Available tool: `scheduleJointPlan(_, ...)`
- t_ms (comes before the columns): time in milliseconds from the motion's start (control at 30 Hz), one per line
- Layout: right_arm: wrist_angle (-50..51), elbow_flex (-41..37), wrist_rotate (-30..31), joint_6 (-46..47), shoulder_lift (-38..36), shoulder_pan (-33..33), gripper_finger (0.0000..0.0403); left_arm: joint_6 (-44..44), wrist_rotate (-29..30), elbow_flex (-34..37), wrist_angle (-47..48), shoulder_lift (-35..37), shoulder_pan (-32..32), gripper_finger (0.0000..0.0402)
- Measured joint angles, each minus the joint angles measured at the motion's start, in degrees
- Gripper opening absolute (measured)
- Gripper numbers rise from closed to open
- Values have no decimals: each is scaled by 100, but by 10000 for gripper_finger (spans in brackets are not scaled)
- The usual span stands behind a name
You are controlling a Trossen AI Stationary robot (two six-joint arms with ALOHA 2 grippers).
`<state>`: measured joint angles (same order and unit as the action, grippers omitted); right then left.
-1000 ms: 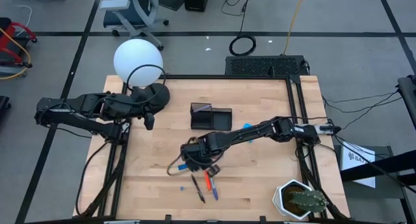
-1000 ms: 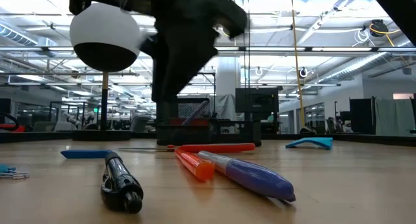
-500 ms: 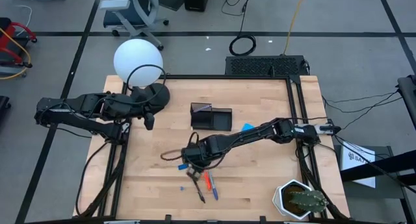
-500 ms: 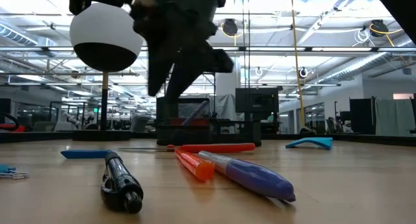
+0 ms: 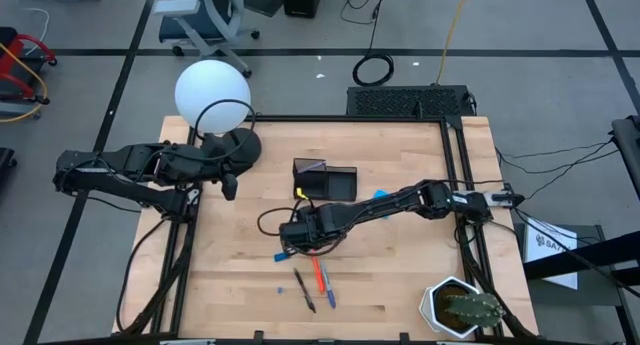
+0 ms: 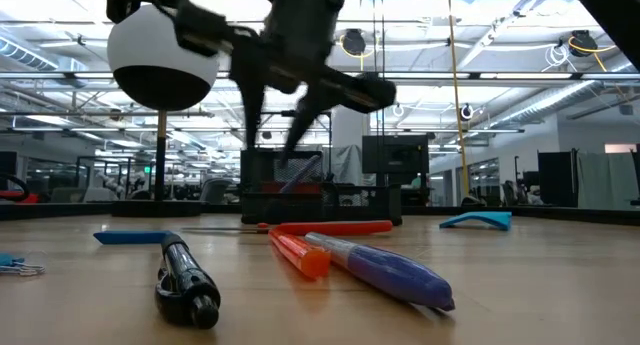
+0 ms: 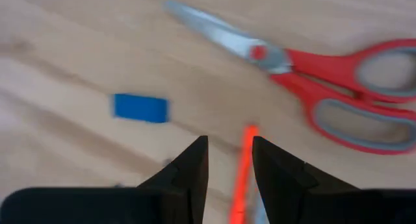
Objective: Pick and place office supplies into organizer
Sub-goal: Put the orange pen into the black desk organizer
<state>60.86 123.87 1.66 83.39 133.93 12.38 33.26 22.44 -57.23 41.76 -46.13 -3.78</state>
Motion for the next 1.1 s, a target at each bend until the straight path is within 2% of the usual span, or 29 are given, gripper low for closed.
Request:
scheduleJointPlan(167, 219, -9, -314, 204, 146, 57, 102, 0, 0, 0, 0, 0, -1, 21)
scheduleJointPlan(400, 114, -7, -333, 397, 204, 123, 90, 0, 0, 0, -2, 0, -1, 21)
scheduleJointPlan(767, -260, -7, -659, 313, 480, 141, 77, 0, 1, 0, -2, 1, -1, 21)
scheduleJointPlan(933, -207, -7, -919, 223, 563, 141, 72, 0, 1, 0, -4, 1, 1, 21)
scheduleJointPlan(1100, -128, -9, -931, 141, 616, 141, 72, 1, 0, 0, -2, 2, -1, 21)
